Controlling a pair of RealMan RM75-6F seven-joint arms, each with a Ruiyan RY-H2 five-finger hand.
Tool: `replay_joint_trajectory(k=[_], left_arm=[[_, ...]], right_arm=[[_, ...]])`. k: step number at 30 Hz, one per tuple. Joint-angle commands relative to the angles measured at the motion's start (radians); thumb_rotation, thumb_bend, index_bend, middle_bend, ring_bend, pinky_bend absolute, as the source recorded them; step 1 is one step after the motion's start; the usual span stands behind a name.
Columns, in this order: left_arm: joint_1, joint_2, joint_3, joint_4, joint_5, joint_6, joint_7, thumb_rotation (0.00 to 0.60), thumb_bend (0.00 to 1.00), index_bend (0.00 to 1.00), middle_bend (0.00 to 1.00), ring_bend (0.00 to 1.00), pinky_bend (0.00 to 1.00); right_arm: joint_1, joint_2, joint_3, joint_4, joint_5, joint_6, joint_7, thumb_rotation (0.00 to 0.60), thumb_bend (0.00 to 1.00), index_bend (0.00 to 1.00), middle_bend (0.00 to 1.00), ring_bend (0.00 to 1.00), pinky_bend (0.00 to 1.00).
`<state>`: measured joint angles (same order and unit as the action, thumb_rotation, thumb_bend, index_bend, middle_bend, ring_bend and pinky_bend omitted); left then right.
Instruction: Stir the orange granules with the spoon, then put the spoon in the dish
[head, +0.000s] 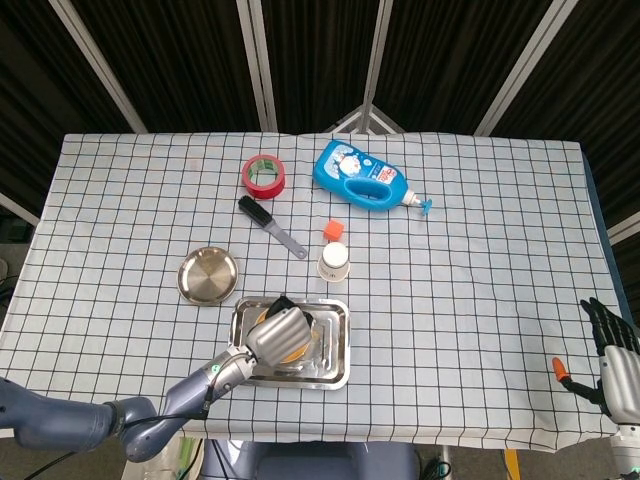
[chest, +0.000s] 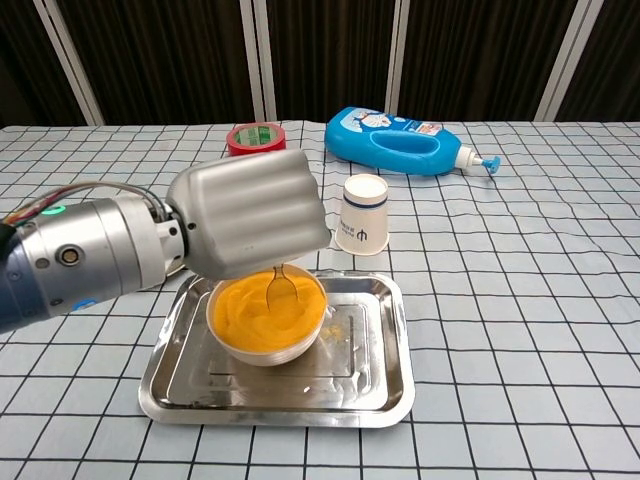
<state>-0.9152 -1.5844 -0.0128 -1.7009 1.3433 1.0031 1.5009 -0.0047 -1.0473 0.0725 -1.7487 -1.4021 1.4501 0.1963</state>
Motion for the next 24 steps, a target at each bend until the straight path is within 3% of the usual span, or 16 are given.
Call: replay_joint_trajectory(k=[1, 24], left_arm=[[-0.002, 0.006, -0.001, -0.008, -0.003, 0.001, 0.003, 0.600, 0.63, 0.82, 1.00, 1.00, 1.00], [-0.006, 0.069, 0.034, -0.042, 0.019, -0.002, 0.026, 0.600, 0.62, 0.82, 1.00, 1.00, 1.00]], right_arm=[[0.000, 0.000, 0.000, 0.000, 0.000, 0.001, 0.000, 0.600, 0.39, 0.00, 0.00, 0.00, 0.00], [0.000, 0.001, 0.000, -0.001, 0.002, -0.001, -0.001, 0.600, 0.39, 0.00, 0.00, 0.00, 0.00]])
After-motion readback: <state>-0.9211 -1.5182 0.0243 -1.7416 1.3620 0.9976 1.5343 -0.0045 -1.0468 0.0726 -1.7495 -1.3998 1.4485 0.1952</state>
